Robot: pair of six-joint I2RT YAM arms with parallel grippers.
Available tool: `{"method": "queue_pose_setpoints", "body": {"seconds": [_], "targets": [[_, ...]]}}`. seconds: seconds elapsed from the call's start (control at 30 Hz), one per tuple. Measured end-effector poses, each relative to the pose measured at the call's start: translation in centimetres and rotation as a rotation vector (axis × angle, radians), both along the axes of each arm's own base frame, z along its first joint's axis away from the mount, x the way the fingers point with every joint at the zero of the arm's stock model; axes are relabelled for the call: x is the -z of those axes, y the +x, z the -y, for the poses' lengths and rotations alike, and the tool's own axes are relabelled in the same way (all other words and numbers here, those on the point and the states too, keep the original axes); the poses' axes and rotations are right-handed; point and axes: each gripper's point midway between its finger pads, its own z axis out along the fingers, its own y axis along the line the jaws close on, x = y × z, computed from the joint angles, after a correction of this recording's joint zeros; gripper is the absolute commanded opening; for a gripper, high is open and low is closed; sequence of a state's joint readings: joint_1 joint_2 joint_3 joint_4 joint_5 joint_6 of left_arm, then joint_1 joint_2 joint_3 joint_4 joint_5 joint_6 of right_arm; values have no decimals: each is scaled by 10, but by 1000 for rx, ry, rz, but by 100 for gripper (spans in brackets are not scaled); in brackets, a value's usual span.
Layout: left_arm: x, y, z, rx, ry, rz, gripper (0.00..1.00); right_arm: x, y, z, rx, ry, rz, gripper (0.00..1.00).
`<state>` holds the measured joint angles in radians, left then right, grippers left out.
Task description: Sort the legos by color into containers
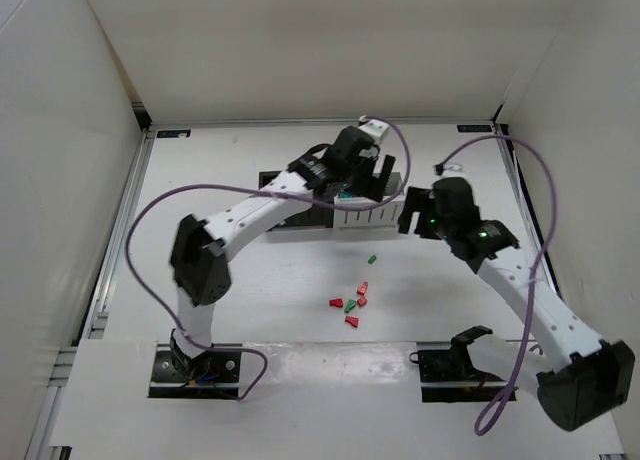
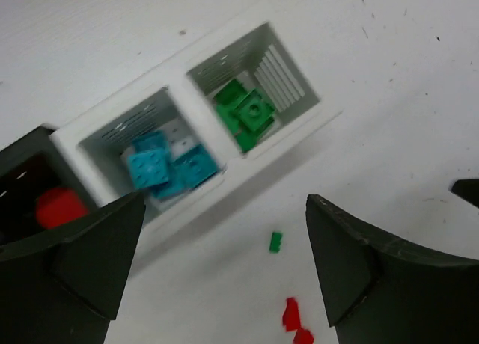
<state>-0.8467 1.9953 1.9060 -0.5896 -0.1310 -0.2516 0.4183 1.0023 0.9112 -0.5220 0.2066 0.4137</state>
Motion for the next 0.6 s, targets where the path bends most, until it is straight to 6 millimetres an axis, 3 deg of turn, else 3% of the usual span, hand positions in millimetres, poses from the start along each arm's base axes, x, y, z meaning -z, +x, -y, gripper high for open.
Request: {"method": "queue_pose_setpoints", "body": {"seconds": [0.1, 0.17, 0.27, 0.33, 0.43, 0.6], "targets": [[-17, -25, -52, -74, -3, 15, 100, 28, -6, -30, -84, -83, -66, 85], [-30, -47, -95, -146, -21, 39, 100, 46, -10, -46, -134, -127, -107, 78], [-46, -76, -145, -249, -60, 70, 100, 71, -8, -59, -162, -165, -160, 72], [-48, -91, -169, -311, -90, 75, 100, 86, -5, -64, -172, -191, -181, 65], [-32, -111, -199, -391, -82, 39, 100, 106, -3, -75, -195, -222, -204, 64], [5, -133, -228, -481, -15, -44, 100, 136, -1, -87, -227, -263, -244, 61]]}}
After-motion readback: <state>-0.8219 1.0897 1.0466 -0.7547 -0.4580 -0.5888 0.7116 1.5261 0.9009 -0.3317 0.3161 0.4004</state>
